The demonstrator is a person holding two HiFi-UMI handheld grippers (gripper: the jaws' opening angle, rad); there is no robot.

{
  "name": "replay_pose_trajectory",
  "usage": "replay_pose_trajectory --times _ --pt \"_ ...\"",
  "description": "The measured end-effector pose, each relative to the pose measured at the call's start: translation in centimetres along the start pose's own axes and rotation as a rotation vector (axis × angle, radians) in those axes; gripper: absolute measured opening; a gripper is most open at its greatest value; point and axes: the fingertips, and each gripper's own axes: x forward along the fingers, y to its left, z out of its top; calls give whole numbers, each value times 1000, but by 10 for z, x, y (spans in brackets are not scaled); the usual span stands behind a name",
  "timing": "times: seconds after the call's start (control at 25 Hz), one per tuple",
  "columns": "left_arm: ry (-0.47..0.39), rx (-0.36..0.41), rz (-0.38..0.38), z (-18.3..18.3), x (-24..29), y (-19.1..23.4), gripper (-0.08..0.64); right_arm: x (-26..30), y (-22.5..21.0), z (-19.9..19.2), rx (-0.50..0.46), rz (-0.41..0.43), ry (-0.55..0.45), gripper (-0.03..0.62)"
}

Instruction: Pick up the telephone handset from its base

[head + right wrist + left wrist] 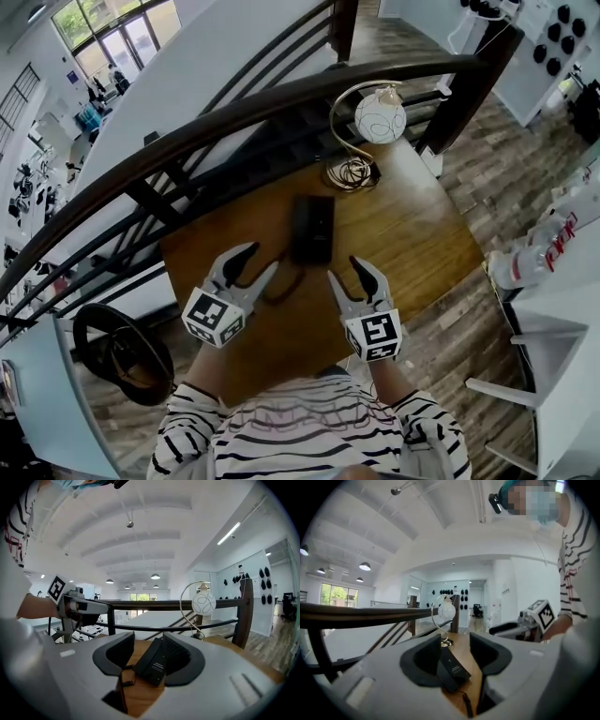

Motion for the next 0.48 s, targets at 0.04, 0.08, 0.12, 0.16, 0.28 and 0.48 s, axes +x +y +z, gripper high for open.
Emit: replay_pose_trajectory --times 0.04,0.08,0.12,0.16,0.28,0.48 --pt "8 -6 -5 -3 10 3 196 4 -5 -1 -2 7 3 190" --pt "15 -13 -9 -6 20 6 196 8 -9 -3 -4 15 6 190" --pt "22 -20 -12 -9 29 9 197 12 -13 -5 -8 23 9 190" --pt "30 -24 -14 -14 37 12 198 16 -16 -7 -12 30 13 190" --pt "64 -35 -13 -31 60 23 201 28 -26 -20 -26 50 34 190" --pt "103 -97 -20 -63 96 43 206 52 -38 -41 -37 81 65 190"
